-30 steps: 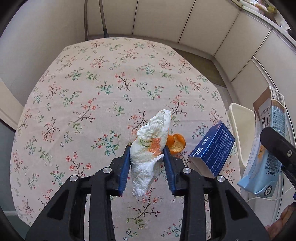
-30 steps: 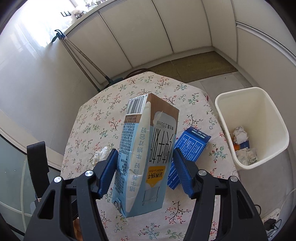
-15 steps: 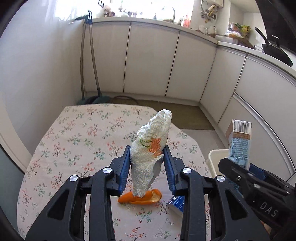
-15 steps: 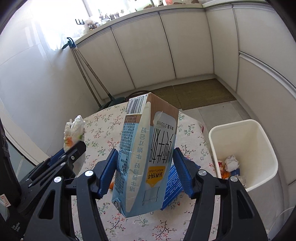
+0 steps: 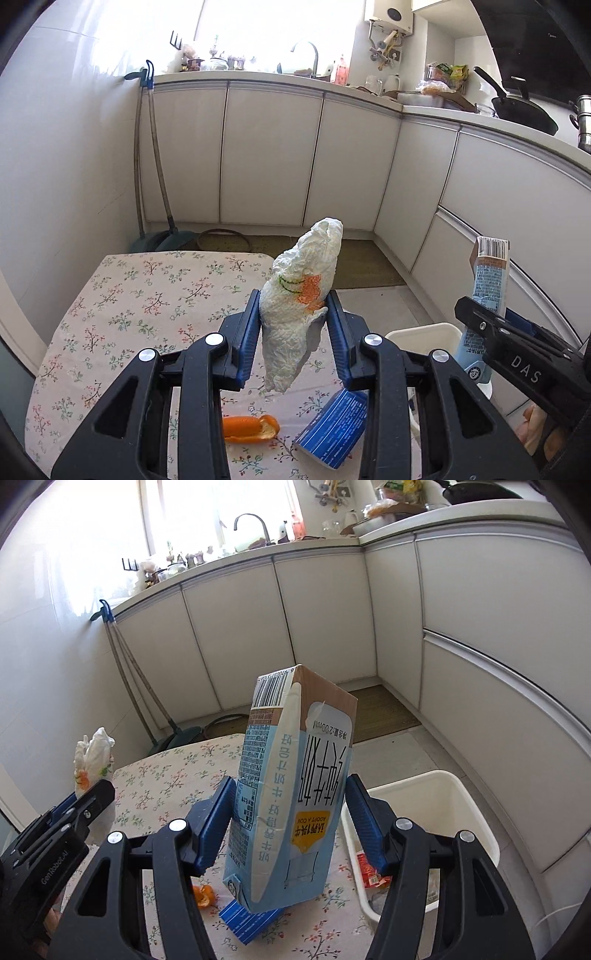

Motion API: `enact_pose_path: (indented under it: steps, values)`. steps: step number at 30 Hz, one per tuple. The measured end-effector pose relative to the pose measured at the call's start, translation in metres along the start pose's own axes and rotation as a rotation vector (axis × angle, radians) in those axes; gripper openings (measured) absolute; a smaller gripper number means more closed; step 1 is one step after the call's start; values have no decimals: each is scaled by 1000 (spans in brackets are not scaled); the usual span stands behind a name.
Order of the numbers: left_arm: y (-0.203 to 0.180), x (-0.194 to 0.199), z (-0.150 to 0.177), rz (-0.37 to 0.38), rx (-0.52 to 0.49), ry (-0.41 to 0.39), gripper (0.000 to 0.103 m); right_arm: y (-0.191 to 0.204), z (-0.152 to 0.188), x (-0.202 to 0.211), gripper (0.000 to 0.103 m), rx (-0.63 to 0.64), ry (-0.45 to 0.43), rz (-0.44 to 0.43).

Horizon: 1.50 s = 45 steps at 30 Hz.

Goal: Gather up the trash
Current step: 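Carry the carton over the bin and open the right tool while the left tool carries the tissue, then open the left tool over the bin to drop the tissue bundle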

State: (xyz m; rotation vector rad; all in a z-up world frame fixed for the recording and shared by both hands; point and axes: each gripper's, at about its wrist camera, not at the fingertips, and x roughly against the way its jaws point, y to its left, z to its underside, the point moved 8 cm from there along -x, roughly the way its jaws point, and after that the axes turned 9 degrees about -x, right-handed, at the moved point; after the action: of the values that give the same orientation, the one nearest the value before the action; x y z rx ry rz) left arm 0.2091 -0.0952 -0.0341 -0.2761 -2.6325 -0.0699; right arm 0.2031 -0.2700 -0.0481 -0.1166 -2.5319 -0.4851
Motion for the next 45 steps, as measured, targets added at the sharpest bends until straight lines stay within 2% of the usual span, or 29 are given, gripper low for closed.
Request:
enact_pose_path:
  steps: [4,10,17,20,21,25,41,44,45]
  values:
    - [-22,-5,-13,35,-7,-17,33,-26,-15,-1,60,6,-66,86]
    - [-63,-13,-22,86,-55,-24,33,-75,-32,-9,60,-24,-115,209]
    - [-102,-26,-29,135,-95,-15,33,-120,-47,-3,62,-59,-163,289]
    - [-120,-31,-31,156,-114,-4,33,-138,-53,4,84,-75,-186,322]
    - [-127,-33,-32,161,-123,-2,33,-145,-54,7,85,-81,-190,332]
    - [-152,-42,-31,189,-140,15,33,-171,-59,16,89,-142,-180,359]
    - [-249,-69,-29,273,-260,58,34,-264,-62,49,90,-283,-157,450]
    - [-260,-79,-28,280,-260,84,38,-275,-61,54,90,-303,-155,462]
    - [-263,-83,-27,284,-259,98,44,-279,-61,55,90,-308,-156,467]
